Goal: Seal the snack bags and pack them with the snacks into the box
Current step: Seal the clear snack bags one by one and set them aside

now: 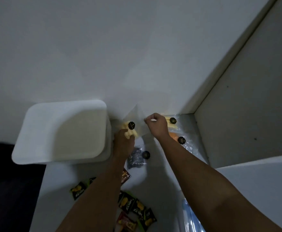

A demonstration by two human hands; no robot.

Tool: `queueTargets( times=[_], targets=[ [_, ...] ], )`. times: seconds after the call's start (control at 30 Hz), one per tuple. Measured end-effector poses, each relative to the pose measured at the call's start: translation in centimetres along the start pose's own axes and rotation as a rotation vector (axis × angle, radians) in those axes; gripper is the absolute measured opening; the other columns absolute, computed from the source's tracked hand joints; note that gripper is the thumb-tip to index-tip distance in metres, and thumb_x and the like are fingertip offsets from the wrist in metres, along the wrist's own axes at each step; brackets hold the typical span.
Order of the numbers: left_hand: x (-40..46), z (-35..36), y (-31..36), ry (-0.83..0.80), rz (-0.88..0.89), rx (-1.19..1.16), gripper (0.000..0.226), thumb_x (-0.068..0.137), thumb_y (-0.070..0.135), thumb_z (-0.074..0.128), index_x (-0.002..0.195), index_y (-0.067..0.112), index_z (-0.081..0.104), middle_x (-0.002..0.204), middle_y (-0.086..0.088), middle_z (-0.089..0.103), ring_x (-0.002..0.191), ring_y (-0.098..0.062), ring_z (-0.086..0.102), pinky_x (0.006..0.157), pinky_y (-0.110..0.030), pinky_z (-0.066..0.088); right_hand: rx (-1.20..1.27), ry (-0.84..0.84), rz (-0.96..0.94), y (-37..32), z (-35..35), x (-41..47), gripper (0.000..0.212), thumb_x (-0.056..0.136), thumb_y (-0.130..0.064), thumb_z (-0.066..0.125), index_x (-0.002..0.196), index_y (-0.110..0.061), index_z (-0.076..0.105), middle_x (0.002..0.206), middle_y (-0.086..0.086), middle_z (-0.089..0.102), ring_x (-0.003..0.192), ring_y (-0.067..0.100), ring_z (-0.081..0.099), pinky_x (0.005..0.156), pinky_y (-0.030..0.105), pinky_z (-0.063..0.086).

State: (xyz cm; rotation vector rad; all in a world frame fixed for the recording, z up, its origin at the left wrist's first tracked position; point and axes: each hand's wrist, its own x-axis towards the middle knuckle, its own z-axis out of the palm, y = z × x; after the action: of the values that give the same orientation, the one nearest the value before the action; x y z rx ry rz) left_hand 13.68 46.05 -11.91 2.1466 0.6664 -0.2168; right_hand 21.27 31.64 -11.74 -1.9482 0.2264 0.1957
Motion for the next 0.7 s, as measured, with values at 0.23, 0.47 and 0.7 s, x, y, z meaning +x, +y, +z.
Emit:
queueTargets(
  times=[0.23,0.47,0.7],
  targets=[
    [-4.2,-6.1,3.4,-0.136,0.047,-0.421,0.027,0.095,0.046,0.057,0.090,0.021,0.067,0.092,-0.004,0.075,0.095,-0.027,0.072,0.090,-0.046,0.058,0.117,-0.094,-0.100,-5.6,-1.5,-7.9,0.014,0.090,-0.014,0.076,0.088,-0.001,0.081,0.086,0.011,0.079,0.081,0.021,0.073,0.083,0.034,0.058],
    [-10.8,-11.8,3.1,-0.255,0.020,-0.543,0.041,0.095,0.044,0.064,0.100,0.004,0.065,0.099,-0.013,0.073,0.093,-0.025,0.073,0.087,-0.044,0.061,0.051,-0.100,-0.207,-7.9,-1.5,-17.5,0.012,0.091,-0.012,0.074,0.089,-0.004,0.082,0.081,0.007,0.079,0.075,0.014,0.073,0.077,0.028,0.058],
    [-16.0,-14.6,-0.5,-0.250,0.021,-0.506,0.025,0.094,0.027,0.064,0.089,0.002,0.063,0.082,-0.016,0.069,0.078,-0.029,0.073,0.072,-0.039,0.060,0.058,-0.116,-0.221,-7.9,-0.3,-24.8,0.006,0.088,-0.001,0.073,0.086,-0.002,0.078,0.074,0.005,0.075,0.060,0.005,0.068,0.062,0.018,0.053]
  ],
)
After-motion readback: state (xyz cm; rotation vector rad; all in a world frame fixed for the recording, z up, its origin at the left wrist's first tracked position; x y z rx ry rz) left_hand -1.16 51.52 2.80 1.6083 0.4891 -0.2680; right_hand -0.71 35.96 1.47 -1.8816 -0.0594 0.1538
